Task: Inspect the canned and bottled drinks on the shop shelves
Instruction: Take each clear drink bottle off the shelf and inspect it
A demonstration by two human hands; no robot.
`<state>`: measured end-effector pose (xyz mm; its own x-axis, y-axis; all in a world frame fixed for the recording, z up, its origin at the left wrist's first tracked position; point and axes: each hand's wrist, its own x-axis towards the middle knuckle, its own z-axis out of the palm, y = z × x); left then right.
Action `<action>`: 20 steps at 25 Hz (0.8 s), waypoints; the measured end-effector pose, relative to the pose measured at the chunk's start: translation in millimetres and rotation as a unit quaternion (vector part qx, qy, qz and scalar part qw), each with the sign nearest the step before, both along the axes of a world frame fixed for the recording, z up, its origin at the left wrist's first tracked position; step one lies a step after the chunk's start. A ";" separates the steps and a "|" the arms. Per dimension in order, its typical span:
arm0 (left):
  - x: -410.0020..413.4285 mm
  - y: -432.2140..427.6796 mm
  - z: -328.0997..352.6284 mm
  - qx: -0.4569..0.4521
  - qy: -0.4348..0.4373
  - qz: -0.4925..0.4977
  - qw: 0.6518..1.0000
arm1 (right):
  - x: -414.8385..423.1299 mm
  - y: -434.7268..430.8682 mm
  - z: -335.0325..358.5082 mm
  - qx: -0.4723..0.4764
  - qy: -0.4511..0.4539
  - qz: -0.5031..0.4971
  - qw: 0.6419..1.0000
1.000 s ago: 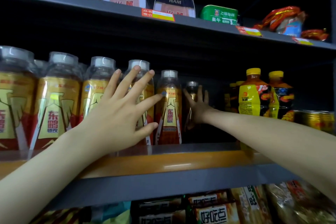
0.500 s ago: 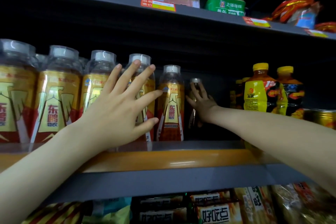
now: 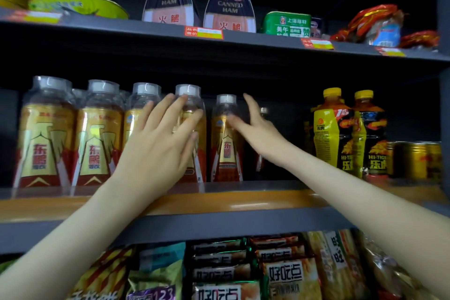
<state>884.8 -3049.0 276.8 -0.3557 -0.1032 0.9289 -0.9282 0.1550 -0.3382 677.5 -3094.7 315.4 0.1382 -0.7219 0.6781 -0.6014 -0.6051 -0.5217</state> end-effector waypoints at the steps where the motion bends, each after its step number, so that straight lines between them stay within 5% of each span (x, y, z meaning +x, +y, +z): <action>1: -2.0 5.2 -3.9 0.012 0.017 -0.006 1.000 | 7.6 2.8 -5.1 0.014 0.018 0.023 0.999; 8: 1.6 9.5 -28.8 0.081 -0.003 0.008 0.997 | 28.6 7.0 -11.9 0.001 0.062 -0.029 0.998; 16: -7.8 15.3 -32.3 0.124 0.046 -0.092 0.987 | 7.2 93.7 -18.2 -0.235 0.139 -0.111 0.956; 18: -20.9 31.4 -33.3 0.156 0.111 -0.229 0.954 | -1.0 121.3 -24.7 -0.304 0.180 -0.121 0.928; 20: -40.6 61.3 -32.1 0.241 0.143 -0.412 0.867 | -8.1 148.7 -35.4 -0.368 0.190 -0.108 0.904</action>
